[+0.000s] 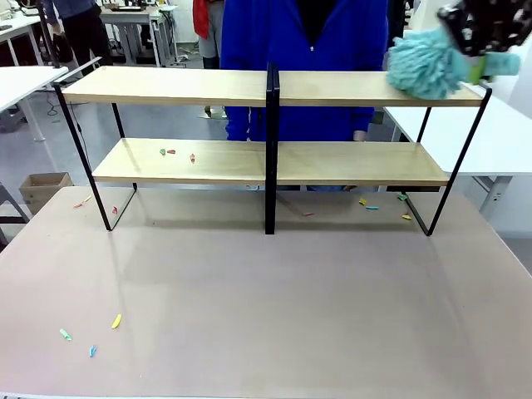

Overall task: Clean the shelves.
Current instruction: Clean another randomly selected level of the Shelf with the Duster.

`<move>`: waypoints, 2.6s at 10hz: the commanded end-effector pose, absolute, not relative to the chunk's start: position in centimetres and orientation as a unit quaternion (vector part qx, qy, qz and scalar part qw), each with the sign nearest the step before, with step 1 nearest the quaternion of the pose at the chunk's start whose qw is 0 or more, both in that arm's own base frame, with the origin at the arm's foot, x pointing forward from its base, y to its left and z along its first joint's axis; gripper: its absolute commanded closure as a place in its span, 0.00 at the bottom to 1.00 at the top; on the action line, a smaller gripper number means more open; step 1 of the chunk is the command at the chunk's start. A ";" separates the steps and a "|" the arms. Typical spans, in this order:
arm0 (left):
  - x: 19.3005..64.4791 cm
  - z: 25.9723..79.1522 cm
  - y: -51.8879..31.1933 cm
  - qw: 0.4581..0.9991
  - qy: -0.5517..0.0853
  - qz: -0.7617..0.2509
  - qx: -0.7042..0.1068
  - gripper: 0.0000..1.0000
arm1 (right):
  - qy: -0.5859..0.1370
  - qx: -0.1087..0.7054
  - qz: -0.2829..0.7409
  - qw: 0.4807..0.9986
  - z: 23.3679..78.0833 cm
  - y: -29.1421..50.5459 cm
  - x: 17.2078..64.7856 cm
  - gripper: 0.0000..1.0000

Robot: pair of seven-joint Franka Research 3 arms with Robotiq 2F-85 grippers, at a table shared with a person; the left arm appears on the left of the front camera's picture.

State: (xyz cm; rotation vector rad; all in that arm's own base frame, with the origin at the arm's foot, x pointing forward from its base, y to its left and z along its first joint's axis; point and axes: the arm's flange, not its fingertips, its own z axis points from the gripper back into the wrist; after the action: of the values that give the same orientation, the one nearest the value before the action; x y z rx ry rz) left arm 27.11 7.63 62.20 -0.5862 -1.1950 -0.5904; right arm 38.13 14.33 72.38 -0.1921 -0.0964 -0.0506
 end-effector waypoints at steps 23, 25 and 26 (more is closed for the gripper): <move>27.1 62.2 7.6 0.745 -0.546 -0.271 -0.271 0.00 | -0.304 0.186 0.363 0.861 81.6 -10.0 14.5 0.87; 27.1 62.2 7.6 0.745 -0.546 -0.271 -0.271 0.00 | -0.304 0.186 0.363 0.861 81.6 -10.0 14.5 0.87; 27.1 62.2 7.6 0.745 -0.546 -0.271 -0.271 0.00 | -0.304 0.186 0.363 0.861 81.6 -10.0 14.5 0.87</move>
State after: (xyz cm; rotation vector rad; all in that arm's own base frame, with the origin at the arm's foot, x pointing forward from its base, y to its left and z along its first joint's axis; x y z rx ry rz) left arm 27.10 7.61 62.24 -0.5855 -1.1954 -0.5909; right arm 14.84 -9.96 81.44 0.4049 -0.6531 0.7843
